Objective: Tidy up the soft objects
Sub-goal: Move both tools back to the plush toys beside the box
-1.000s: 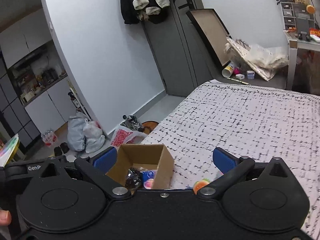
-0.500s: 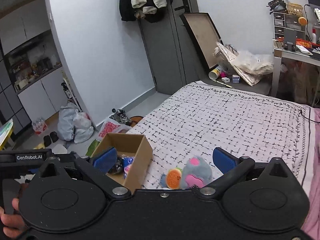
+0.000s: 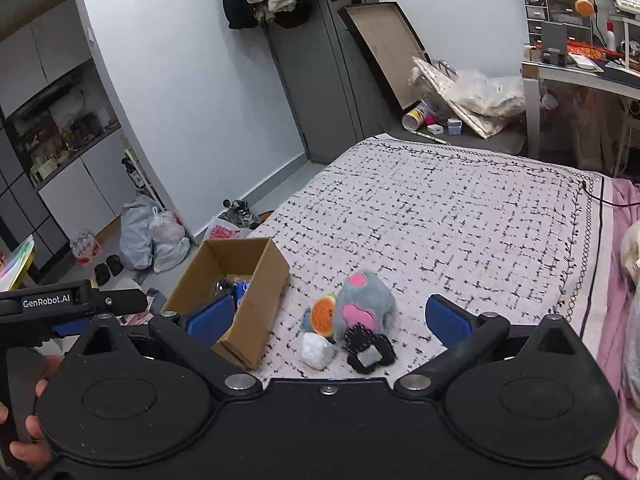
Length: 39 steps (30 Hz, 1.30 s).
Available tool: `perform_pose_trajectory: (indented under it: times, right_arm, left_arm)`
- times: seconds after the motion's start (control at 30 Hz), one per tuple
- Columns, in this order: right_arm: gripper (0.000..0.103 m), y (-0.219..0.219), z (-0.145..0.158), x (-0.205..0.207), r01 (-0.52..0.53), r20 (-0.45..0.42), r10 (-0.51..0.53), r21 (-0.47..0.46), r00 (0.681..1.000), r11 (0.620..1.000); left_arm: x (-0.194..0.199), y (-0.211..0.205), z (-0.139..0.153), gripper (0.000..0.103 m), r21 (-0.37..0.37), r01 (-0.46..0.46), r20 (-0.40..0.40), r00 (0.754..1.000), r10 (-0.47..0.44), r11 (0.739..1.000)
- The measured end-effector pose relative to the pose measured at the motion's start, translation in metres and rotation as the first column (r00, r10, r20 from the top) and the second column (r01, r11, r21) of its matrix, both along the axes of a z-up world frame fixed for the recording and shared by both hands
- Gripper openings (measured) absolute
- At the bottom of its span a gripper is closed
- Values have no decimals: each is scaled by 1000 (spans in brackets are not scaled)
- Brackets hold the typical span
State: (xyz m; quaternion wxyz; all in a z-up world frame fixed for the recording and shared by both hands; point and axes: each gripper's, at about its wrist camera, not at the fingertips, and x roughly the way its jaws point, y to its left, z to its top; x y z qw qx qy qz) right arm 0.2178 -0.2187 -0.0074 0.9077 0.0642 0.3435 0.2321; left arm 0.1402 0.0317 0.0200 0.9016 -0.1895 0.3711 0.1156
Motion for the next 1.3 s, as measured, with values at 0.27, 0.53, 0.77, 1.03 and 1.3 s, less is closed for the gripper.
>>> perform_pose_trajectory:
  times: [0.27,0.53,0.77,1.03,1.3]
  right_arm:
    - [103,-16,-8,-4,-21,-20,21,5,1000,1000]
    - [103,-25,-26,-1,-56,-46,55,-3,997,998]
    - [103,-29,-41,8,-70,-55,70,4,996,998]
    - [103,-26,-58,26,-68,-62,69,15,996,998]
    - [102,-25,-95,30,-63,-99,64,12,993,998]
  left_arm:
    - [2,-23,-8,102,8,30,-18,999,-30,1000]
    - [8,-40,-22,102,-12,51,-29,998,-52,999]
    - [19,-45,-41,102,-47,32,-63,997,-35,998]
    - [35,-49,-60,102,-81,33,-89,995,-40,996]
    - [53,-56,-77,101,-62,49,-111,992,-56,997]
